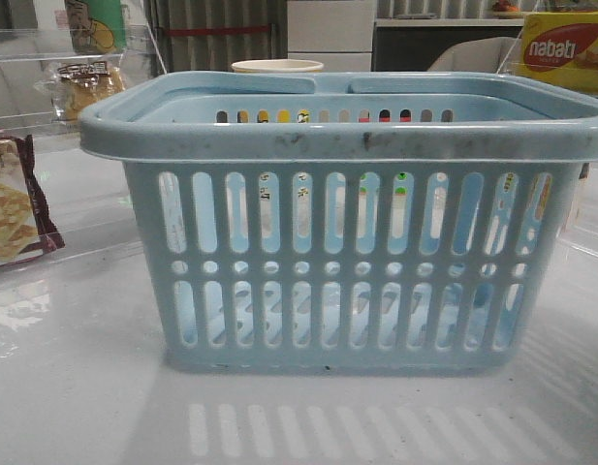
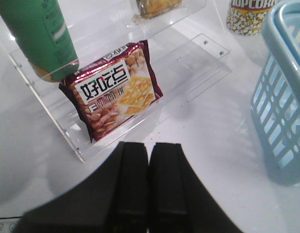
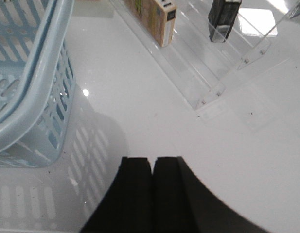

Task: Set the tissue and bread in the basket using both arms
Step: 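Reach the right gripper down and grasp the small black packet on the shelf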

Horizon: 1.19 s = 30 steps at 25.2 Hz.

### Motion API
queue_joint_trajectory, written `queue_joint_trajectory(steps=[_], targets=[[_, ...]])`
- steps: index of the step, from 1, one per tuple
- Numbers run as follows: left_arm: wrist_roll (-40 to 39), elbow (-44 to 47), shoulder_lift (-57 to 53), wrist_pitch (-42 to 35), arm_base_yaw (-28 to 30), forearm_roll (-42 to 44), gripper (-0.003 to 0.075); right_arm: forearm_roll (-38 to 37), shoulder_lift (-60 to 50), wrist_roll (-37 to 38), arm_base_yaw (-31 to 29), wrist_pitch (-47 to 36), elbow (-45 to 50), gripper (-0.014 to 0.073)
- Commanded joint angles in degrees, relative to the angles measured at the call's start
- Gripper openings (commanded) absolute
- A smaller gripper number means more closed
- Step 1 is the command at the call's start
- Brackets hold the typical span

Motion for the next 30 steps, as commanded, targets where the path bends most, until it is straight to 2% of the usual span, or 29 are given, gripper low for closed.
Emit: queue_joint_trajectory(steps=[1, 2, 4, 7, 8, 9, 12, 16, 20, 25, 30], targets=[[-0.2, -1.6, 2.6, -4.9, 0.2, -1.0, 0.0107, -0.2, 2.9, 0.1, 0.0, -3.4, -2.0, 0.0085], [0.0, -1.6, 3.1, -5.2, 0.1, -1.5, 0.0129, -0.2, 3.7, 0.1, 0.0, -3.5, -2.0, 0.0118], [1.6, -1.6, 3.5, -5.8, -0.9, -2.5, 0.0223, -0.2, 5.0, 0.1, 0.0, -3.7, -2.0, 0.0241], [2.9, -1.6, 3.5, -6.1, -4.1, -3.3, 0.0455, -0.3, 7.7, 0.1, 0.0, -4.8, -2.0, 0.0474], [2.9, -1.6, 3.5, -6.1, -5.8, -3.3, 0.0522, -0.4, 8.7, 0.1, 0.0, -5.5, -2.0, 0.0520], [2.9, -1.6, 3.5, -6.1, -7.2, -3.3, 0.0556, -0.6, 9.6, 0.1, 0.0, -6.2, -2.0, 0.0548], [2.9, -1.6, 3.5, -6.1, -11.1, -3.3, 0.0566, -1.0, 12.9, 0.2, -0.9, -9.5, -2.2, 0.0550], [2.9, -1.6, 3.5, -5.9, -13.7, -3.3, 0.0560, -1.0, 18.1, 0.7, -5.4, -11.0, -6.3, 0.0550], [2.9, -1.6, 3.5, -6.0, -13.8, -3.3, 0.0560, -1.0, 24.8, 0.6, -8.5, -10.9, -14.0, 0.0550], [2.9, -1.6, 3.5, -6.0, -13.8, -3.3, 0.0560, -1.4, 34.3, -0.8, -8.8, -10.8, -22.7, 0.0550], [2.9, -1.6, 3.5, -6.0, -13.8, -3.3, 0.0560, -7.1, 44.5, -1.0, -9.0, -9.1, -30.9, 0.0549]])
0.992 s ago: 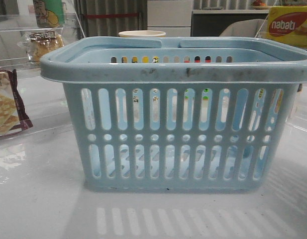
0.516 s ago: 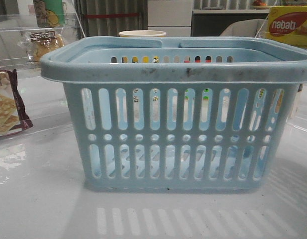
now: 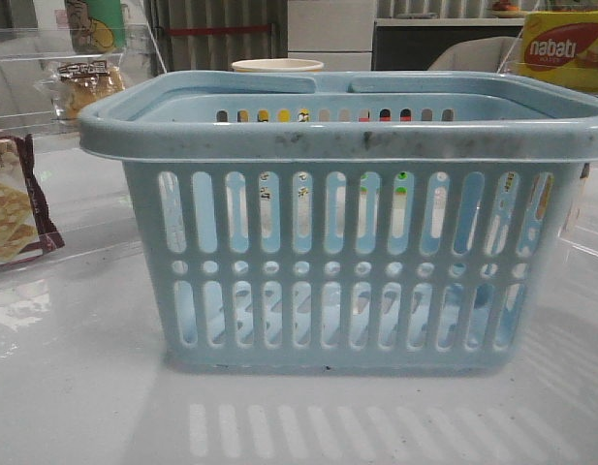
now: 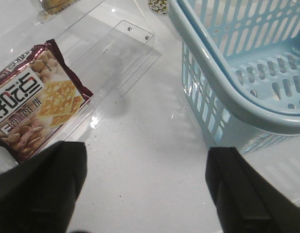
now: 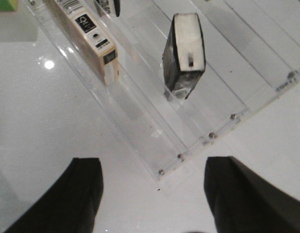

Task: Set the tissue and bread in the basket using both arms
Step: 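Reach the right gripper down and grasp the small black packet on the shelf, then carry the black packet over the basket and open the right gripper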

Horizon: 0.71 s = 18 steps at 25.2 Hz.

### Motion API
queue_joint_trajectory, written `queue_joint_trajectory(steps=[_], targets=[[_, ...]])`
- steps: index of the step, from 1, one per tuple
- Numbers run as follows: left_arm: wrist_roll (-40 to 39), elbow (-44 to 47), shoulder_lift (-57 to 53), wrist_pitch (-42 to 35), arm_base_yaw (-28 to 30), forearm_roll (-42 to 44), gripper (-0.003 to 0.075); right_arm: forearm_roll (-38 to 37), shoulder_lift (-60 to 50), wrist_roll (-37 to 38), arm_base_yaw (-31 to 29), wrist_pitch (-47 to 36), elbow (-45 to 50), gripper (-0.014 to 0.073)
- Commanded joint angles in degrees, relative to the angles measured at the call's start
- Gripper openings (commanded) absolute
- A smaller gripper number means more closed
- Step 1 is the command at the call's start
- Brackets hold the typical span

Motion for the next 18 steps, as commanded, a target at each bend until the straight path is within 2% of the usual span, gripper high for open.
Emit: queue_joint_trajectory(steps=[1, 10, 12, 16, 18], targets=[[-0.1, -1.7, -0.1, -3.8, -0.5, -0.7, 0.0560, -4.0, 3.5, -0.6, -0.8, -1.6, -6.4, 0.0549], [-0.1, -1.7, -0.1, -3.8, -0.5, -0.7, 0.0560, -3.8, 17.0, -0.5, -1.9, -2.2, -16.0, 0.0545], [-0.1, -1.7, -0.1, -3.8, -0.5, -0.7, 0.0560, -3.8, 18.2, -0.5, -1.9, -2.9, -16.4, 0.0463], [-0.1, -1.7, -0.1, -3.8, -0.5, -0.7, 0.0560, -3.8, 17.9, -0.5, -1.9, -3.5, -16.5, 0.0193], [-0.1, -1.7, -0.1, -3.8, -0.5, -0.7, 0.0560, -3.6, 16.8, -0.5, -1.8, -2.8, -16.5, 0.0148]])
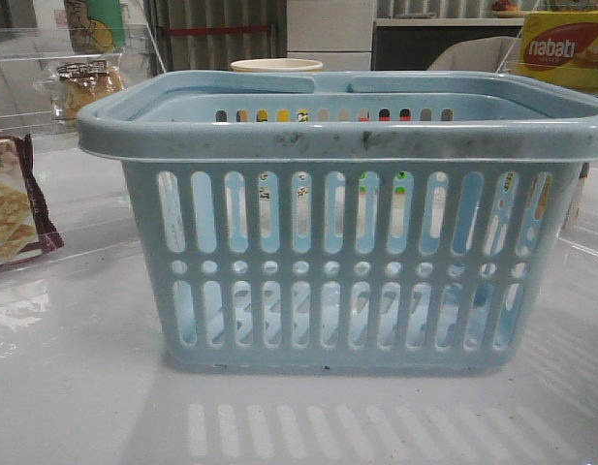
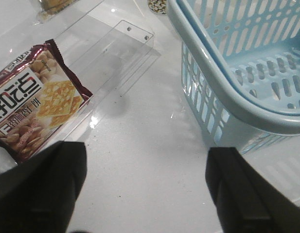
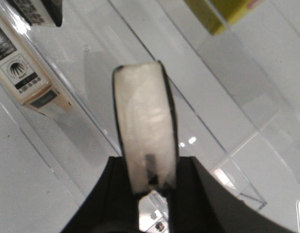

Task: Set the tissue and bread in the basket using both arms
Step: 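Carry the black packet over the basket and open the right gripper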

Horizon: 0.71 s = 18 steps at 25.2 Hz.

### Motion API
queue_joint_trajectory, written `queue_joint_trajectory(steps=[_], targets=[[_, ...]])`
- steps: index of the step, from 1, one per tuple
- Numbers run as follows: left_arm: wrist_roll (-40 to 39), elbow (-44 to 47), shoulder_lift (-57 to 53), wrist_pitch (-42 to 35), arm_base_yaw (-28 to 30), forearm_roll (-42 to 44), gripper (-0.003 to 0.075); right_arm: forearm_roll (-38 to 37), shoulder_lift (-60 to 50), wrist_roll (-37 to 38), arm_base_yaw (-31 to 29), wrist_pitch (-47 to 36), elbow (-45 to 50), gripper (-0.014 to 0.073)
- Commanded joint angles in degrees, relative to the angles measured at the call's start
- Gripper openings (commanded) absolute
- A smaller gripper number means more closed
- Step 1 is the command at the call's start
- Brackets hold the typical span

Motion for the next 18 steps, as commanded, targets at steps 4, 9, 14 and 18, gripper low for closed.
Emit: queue_joint_trajectory(steps=[4, 9, 14, 18], targets=[[-0.1, -1.7, -0.1, -3.8, -0.5, -0.7, 0.0560, 0.1, -9.3, -0.4, 1.2, 0.1, -2.1, 0.0150], [-0.1, -1.7, -0.1, -3.8, -0.5, -0.7, 0.0560, 4.1, -18.4, -0.4, 6.4, 2.2, -1.9, 0.0150], [-0.1, -1.7, -0.1, -3.8, -0.5, -0.7, 0.0560, 8.6, -25.6, -0.4, 18.4, 1.3, 2.3, 0.0150], [-0.1, -1.7, -0.1, -3.8, -0.5, -0.7, 0.0560, 11.3, -26.1, -0.4, 28.7, -2.7, 8.1, 0.0150]])
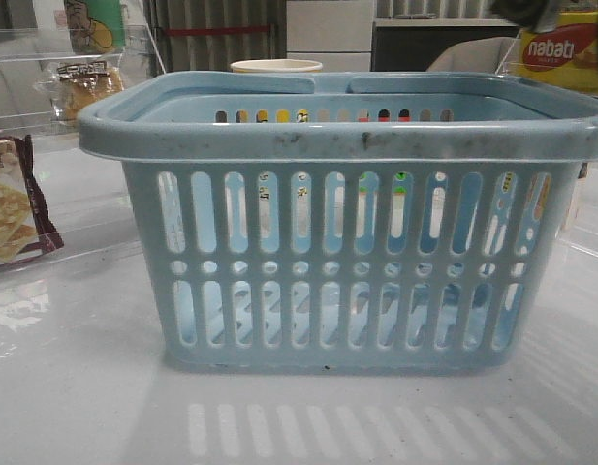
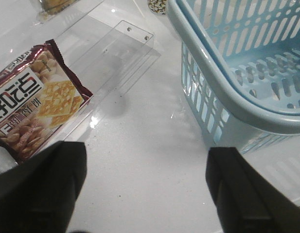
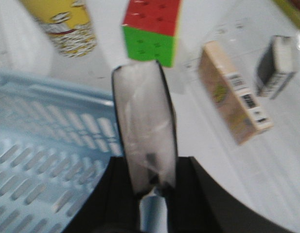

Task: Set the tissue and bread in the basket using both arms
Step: 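Carry the black packet over the basket and open the right gripper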

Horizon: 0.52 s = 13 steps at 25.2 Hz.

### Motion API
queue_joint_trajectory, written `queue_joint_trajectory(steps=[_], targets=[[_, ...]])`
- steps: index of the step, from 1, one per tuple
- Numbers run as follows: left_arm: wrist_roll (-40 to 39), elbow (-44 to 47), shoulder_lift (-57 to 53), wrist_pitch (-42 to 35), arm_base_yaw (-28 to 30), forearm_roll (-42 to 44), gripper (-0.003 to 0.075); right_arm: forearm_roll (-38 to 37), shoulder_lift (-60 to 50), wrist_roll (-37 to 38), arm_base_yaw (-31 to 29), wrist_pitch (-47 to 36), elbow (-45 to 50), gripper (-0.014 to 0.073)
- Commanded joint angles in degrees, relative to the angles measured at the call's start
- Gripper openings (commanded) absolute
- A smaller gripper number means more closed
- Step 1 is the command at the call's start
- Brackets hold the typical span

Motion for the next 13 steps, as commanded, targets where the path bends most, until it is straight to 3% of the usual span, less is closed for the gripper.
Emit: queue_joint_trajectory(steps=[1, 4, 7, 9, 13], targets=[[-0.1, -1.7, -0.1, -3.8, -0.5, -0.7, 0.0560, 1.8, -1.3, -0.4, 7.3, -7.4, 3.0, 0.0150], [-0.1, -1.7, -0.1, -3.8, -0.5, -0.7, 0.0560, 2.3, 0.1, -0.4, 13.1, -11.0, 6.4, 0.0225], [-0.1, -1.7, -0.1, -3.8, -0.5, -0.7, 0.0560, 2.3, 1.3, -0.4, 15.7, -12.7, 6.6, 0.0449], [-0.1, -1.7, -0.1, -3.8, -0.5, -0.7, 0.0560, 2.2, 0.8, -0.4, 15.7, -13.3, 6.5, 0.0549], [-0.1, -1.7, -0.1, -3.8, -0.5, -0.7, 0.0560, 0.7, -3.8, -0.5, 15.7, -11.3, 6.6, 0.0547]])
